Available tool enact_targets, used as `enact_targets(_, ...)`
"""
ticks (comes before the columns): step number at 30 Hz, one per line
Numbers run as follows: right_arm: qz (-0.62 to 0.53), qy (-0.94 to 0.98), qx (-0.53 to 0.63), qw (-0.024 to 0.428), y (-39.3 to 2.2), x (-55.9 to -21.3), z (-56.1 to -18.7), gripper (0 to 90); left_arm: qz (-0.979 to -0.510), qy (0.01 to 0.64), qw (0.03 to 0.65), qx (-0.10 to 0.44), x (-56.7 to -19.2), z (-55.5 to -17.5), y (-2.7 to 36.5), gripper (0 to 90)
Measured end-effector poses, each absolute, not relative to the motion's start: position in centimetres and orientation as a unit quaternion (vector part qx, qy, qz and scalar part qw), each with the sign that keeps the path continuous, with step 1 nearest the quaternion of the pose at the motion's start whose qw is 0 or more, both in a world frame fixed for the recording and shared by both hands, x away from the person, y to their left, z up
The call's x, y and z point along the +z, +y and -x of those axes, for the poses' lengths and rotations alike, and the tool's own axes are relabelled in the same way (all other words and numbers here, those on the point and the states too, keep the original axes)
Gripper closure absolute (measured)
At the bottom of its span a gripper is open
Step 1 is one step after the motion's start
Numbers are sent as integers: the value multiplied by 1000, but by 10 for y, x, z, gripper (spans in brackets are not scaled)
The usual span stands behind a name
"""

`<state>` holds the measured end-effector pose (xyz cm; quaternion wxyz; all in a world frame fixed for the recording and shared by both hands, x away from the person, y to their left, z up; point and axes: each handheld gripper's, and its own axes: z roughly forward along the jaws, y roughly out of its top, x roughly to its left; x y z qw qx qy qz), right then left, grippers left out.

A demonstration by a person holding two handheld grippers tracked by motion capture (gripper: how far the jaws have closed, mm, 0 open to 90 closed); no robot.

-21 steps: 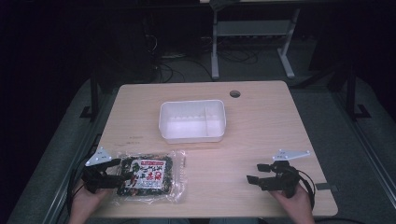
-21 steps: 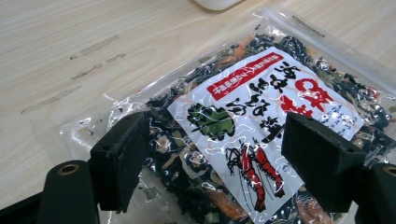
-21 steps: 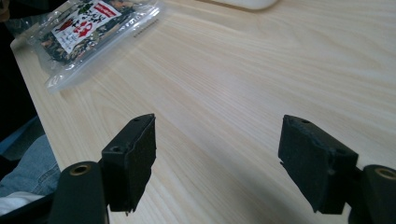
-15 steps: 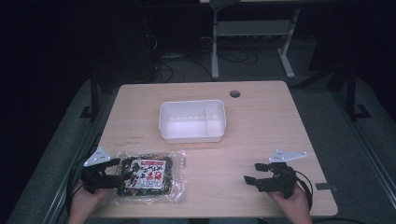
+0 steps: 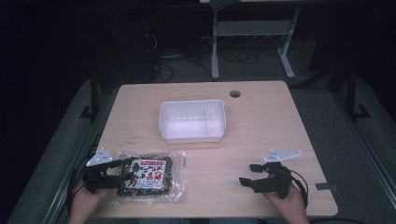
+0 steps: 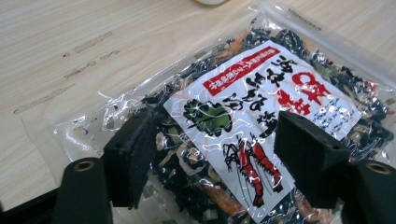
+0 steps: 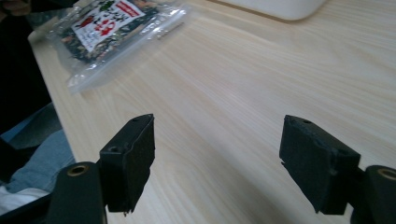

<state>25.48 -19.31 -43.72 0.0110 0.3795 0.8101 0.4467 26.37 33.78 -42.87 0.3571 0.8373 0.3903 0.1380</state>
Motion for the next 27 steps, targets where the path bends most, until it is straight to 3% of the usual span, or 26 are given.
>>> enact_targets(27,-321,843,429,-51,-97,-430,-278,244,-842,384,357,125,-431,-265,339,379)
